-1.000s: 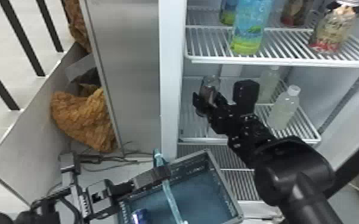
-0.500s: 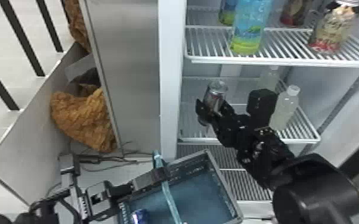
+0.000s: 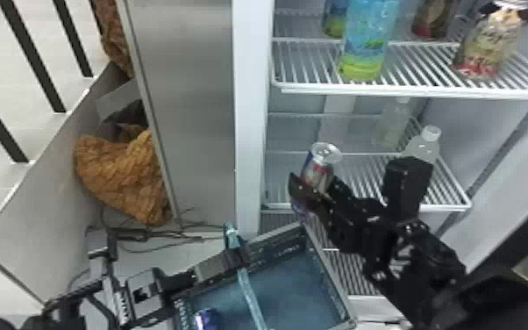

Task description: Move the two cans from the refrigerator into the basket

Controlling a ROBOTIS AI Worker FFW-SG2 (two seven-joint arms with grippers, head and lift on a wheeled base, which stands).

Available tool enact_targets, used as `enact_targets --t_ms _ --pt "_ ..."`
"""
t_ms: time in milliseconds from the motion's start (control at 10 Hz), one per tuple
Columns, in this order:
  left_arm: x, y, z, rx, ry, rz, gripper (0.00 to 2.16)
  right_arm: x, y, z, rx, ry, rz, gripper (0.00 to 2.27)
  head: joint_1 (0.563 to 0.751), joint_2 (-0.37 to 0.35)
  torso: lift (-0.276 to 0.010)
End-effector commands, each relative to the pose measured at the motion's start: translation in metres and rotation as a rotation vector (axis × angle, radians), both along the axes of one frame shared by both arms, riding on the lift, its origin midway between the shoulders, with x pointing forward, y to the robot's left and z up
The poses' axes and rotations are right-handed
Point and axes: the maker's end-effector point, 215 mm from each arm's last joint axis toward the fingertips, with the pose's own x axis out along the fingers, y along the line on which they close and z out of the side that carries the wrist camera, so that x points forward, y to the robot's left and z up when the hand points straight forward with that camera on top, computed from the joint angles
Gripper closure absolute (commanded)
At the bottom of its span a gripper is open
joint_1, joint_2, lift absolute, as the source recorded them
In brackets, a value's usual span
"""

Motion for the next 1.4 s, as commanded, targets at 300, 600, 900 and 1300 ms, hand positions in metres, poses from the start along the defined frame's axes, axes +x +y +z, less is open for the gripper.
enact_targets --t_ms 300,600,900,1300 --pt "0.0 0.0 0.0 -0.005 0.001 0.003 1.21 -0.061 0.013 -0.009 0.026 0.107 0.076 1.28 0.695 -0.037 -0.219" --pt "0.001 0.0 0.004 -0.01 -0.007 0.004 1.21 -0.095 0.019 -0.039 0.016 0.225 0.14 1.28 0.695 -0.027 -0.219" --pt "0.001 -0.001 0.004 -0.013 -0.007 0.005 1.21 -0.111 0.044 -0.072 0.045 0.321 0.213 1.17 0.695 -0.007 -0.219" --pt "0.001 -0.001 0.004 -0.013 -0.007 0.005 1.21 -0.098 0.04 -0.081 0.085 0.33 0.227 0.08 0.695 0.027 -0.219"
